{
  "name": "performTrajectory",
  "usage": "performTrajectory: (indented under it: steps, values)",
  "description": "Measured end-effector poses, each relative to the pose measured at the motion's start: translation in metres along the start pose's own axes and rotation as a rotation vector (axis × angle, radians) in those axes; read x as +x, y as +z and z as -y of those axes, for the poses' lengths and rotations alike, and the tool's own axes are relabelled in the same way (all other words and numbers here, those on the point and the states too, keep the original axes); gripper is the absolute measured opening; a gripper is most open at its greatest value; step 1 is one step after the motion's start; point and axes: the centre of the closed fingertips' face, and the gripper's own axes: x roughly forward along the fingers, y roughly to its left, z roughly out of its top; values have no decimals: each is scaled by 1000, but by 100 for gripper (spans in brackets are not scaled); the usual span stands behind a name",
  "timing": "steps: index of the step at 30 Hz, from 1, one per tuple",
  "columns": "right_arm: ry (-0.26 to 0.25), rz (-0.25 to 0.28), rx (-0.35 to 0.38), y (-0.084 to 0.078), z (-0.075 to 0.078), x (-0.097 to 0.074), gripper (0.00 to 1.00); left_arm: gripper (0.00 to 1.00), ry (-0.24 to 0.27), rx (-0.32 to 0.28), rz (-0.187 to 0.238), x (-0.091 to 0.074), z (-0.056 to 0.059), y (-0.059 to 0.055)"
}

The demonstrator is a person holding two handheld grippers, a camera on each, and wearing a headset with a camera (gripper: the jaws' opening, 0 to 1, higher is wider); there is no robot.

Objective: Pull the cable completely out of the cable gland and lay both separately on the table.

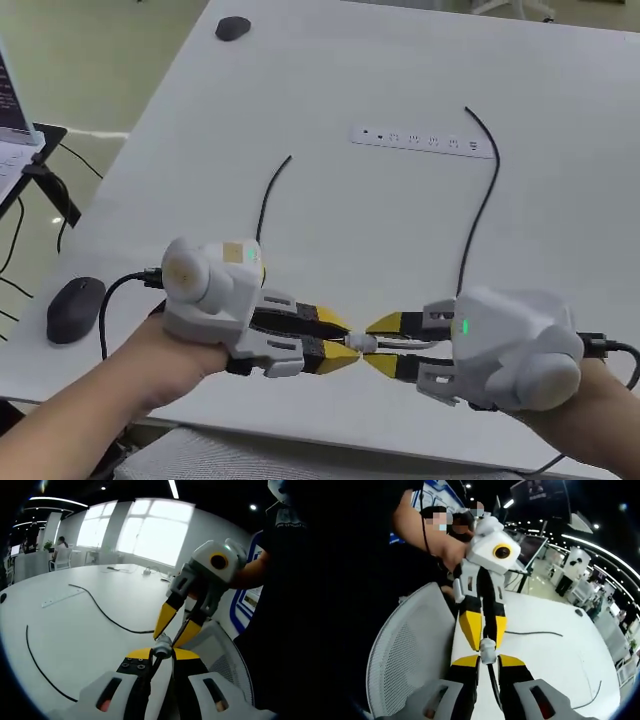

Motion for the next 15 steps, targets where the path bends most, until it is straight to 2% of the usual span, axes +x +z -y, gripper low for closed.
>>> performTrajectory:
  steps: [2,4,7,9,10,15]
  values:
    - [-21,-12,49,-4,4,-2,16,15,3,6,1,0,-1,1]
    - [-33,-13,43,-5,6,-6,17,15,4,22,10,0,-1,2]
    - [-60,-35,79,-10,9,-11,20,15,10,31,15,0,-1,6]
    - [-101,-48,86,-14,14,-15,16,15,14,32,17,-1,-3,8]
    - [-125,-75,92,-19,17,-17,14,15,16,31,20,-1,-3,10]
    - [-160,-103,80,-22,17,-15,7,15,18,40,25,0,-5,14]
